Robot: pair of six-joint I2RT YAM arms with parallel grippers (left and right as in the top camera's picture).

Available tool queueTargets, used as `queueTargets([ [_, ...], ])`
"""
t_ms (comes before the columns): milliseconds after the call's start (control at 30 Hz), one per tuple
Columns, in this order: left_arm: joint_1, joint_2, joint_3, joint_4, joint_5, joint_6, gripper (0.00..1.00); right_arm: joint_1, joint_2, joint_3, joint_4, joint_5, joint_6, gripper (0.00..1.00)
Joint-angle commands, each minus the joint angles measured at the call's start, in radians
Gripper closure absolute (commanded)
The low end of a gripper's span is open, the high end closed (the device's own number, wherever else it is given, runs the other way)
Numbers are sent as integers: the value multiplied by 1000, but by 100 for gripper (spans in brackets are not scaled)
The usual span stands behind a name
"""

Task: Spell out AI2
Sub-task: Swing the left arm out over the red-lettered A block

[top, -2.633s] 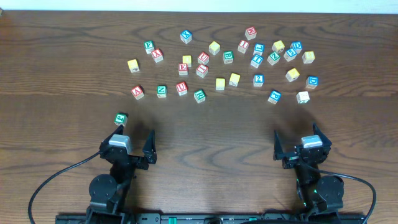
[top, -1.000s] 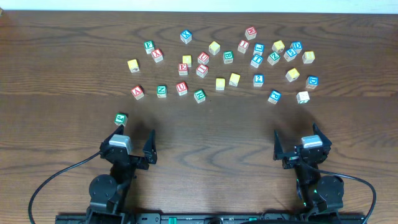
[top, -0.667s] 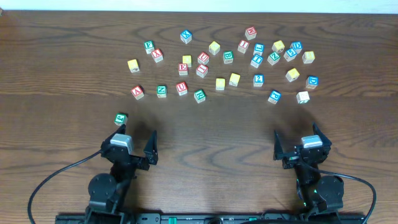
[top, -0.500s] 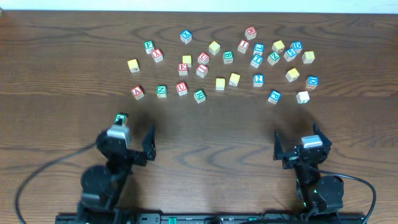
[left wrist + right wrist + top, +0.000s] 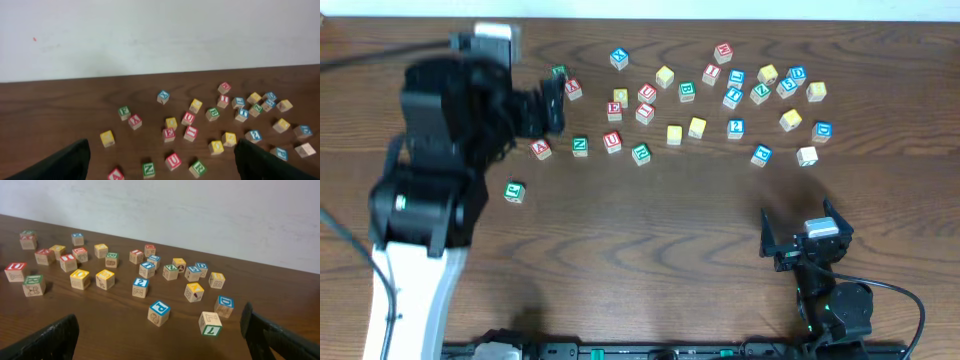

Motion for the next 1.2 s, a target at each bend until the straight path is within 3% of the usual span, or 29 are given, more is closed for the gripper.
queueTargets([
  [0, 3, 58, 33, -8, -9, 7, 10, -8, -5, -2, -4, 4, 11, 1],
  [133, 3, 84, 33, -8, -8, 7, 9, -8, -5, -2, -4, 5, 11, 1],
  [167, 3, 84, 33, -8, -8, 6, 0, -8, -5, -2, -4, 5, 11, 1],
  [300, 3, 79, 33, -4, -14, 3, 2, -8, -5, -2, -4, 4, 11, 1],
  [433, 14, 83, 34, -14, -198, -222, 2, -8, -5, -2, -4, 5, 11, 1],
  [500, 27, 89, 35, -31, -225, -269, 2, -8, -5, -2, -4, 5, 11, 1],
  [633, 52, 153, 113, -135, -216, -288, 2, -8, -5, -2, -4, 5, 11, 1],
  [867, 87, 386, 407, -405, -216, -314, 2, -8, -5, -2, -4, 4, 11, 1],
  [1000, 106, 461, 449, -439, -215, -397, 2, -8, -5, -2, -4, 4, 11, 1],
  [1167, 112, 518, 448, -478, -212, -414, 2, -8, -5, -2, -4, 5, 11, 1],
])
